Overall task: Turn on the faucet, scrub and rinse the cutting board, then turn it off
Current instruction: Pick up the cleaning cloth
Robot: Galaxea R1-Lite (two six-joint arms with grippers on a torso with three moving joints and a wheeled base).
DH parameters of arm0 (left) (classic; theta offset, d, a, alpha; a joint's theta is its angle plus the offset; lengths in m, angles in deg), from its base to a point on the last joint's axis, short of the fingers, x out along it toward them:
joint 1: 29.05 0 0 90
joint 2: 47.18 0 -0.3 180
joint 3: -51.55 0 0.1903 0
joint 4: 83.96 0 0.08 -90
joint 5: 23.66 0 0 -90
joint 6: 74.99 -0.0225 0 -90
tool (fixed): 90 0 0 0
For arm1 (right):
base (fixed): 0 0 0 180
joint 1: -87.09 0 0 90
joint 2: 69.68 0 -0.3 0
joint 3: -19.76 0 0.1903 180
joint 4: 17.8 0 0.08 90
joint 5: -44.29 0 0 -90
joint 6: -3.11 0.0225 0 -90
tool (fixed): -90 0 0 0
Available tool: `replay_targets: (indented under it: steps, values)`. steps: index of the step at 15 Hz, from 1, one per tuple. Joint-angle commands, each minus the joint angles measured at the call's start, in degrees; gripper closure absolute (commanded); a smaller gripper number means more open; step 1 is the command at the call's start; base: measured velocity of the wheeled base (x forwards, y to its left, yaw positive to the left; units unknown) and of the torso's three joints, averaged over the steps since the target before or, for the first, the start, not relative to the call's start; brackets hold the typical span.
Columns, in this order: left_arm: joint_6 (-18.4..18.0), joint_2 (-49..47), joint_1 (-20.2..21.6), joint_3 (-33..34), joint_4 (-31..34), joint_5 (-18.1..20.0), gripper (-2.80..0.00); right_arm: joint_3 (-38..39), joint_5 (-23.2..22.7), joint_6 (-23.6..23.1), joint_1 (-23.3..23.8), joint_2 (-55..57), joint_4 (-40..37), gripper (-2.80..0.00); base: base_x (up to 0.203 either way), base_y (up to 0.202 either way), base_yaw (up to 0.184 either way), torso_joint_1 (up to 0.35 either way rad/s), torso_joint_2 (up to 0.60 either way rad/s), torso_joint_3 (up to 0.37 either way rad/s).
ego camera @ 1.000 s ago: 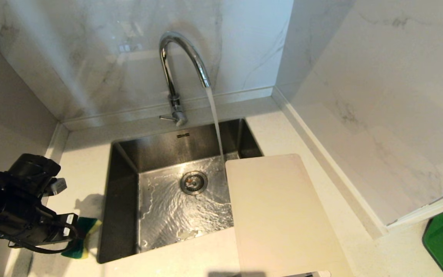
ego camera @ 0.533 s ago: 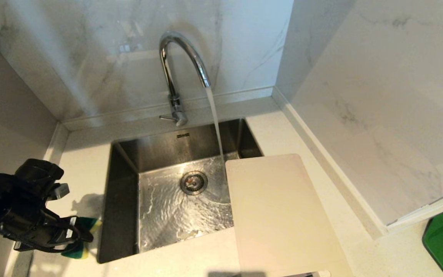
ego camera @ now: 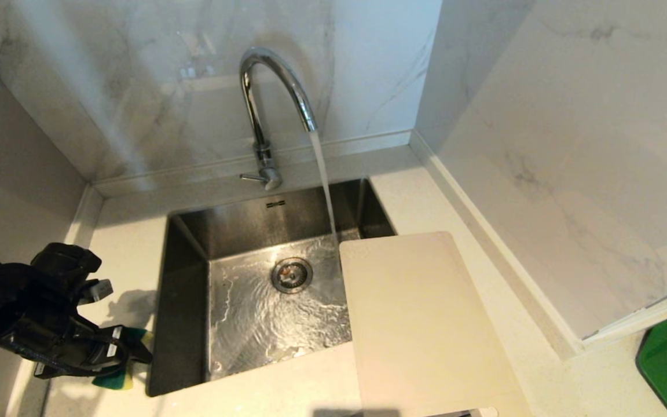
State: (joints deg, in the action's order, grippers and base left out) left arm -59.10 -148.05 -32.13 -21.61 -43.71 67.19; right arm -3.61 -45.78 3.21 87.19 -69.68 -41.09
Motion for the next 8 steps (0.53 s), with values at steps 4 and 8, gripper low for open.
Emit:
replay_targets:
  steps: [4,8]
  values:
    - [-0.1,-0.7,0.0,0.4,0.1,0.4,0.0,0.0,0.0,0.0,0.0,0.0,0.0,0.0,0.0,0.0,0.0,0.0,0.0,0.0]
    - [1.2,1.6,0.0,0.4,0.5,0.6,0.0,0.0,0.0,0.0,0.0,0.0,0.0,0.0,0.0,0.0,0.0,0.0,0.0,0.0]
